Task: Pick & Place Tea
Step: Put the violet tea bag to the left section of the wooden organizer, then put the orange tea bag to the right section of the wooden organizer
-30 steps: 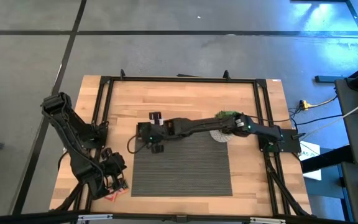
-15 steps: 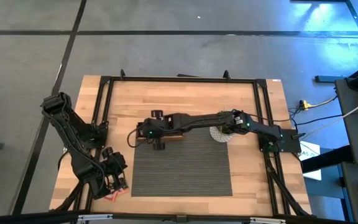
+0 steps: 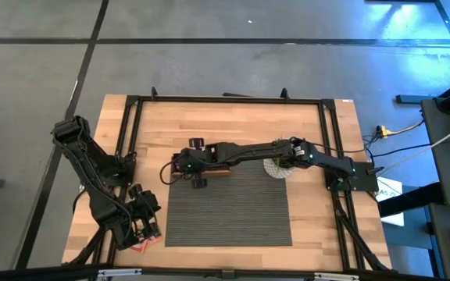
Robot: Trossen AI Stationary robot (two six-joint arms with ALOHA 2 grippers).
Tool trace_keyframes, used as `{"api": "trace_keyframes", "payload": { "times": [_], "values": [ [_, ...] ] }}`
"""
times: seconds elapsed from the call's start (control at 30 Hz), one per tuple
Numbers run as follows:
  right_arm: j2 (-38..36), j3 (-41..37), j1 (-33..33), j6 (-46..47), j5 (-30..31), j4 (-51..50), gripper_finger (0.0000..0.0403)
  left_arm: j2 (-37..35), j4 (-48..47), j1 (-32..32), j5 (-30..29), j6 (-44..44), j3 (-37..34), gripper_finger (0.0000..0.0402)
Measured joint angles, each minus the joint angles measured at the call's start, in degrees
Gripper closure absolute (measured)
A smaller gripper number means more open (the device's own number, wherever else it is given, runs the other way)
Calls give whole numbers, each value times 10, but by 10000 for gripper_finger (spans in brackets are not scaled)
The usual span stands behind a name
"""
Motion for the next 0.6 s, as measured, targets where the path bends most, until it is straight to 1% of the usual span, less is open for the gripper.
{"api": "trace_keyframes", "payload": {
  "times": [0.13,0.23,0.33,0.4,0.5,0.6],
  "values": [
    [0,0,-6,0,0,4,351,0,0,0,0,0,0,398],
    [0,0,-11,5,0,3,315,0,0,0,0,0,0,398],
    [0,0,-13,36,6,4,280,0,0,0,0,0,0,398],
    [-1,4,-13,56,-7,0,262,0,0,0,0,0,0,398],
    [-5,12,6,62,-50,6,246,0,5,0,2,0,0,398],
    [-8,-6,39,63,-62,22,237,0,12,0,34,0,0,398]
  ]
}}
